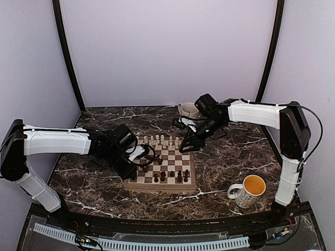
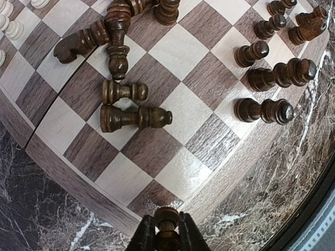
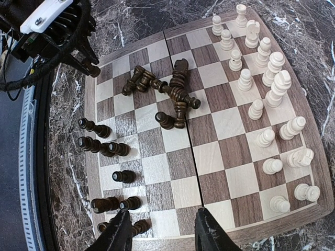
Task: Set up the chess pieces on the board
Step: Place the rook at h8, then pick up the pawn from the chessboard.
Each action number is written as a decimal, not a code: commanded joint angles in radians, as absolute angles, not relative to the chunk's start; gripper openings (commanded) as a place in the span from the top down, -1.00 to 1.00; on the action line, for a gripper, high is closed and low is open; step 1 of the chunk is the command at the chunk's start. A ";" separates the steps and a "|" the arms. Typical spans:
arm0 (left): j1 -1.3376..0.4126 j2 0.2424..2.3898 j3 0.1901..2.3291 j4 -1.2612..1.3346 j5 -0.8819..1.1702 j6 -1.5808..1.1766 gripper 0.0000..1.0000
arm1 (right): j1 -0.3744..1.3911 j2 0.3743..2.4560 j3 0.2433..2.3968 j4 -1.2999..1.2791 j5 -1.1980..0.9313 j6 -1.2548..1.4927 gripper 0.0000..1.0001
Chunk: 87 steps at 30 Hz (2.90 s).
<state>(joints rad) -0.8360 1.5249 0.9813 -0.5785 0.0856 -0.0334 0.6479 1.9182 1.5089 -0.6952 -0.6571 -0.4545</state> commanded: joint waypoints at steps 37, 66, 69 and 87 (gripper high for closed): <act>-0.798 1.497 1.105 -0.455 0.059 -0.098 0.10 | 0.654 1.864 1.579 -0.720 -0.594 -0.439 0.17; -0.548 1.483 0.861 -0.073 0.117 -0.484 0.15 | 0.907 2.342 2.109 -1.006 -0.285 -0.480 0.25; -0.546 1.480 0.850 -0.067 0.118 -0.486 0.15 | 0.915 2.356 2.122 -1.014 -0.284 -0.480 0.28; -0.546 1.491 0.841 -0.054 0.135 -0.489 0.15 | 0.922 2.280 2.067 -1.013 -0.345 -0.489 0.72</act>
<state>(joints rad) -0.5480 1.5169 0.8536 -0.0750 0.1234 -0.4831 0.9112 2.3577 2.0956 -1.0172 -0.2985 -0.4816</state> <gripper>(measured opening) 0.425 0.150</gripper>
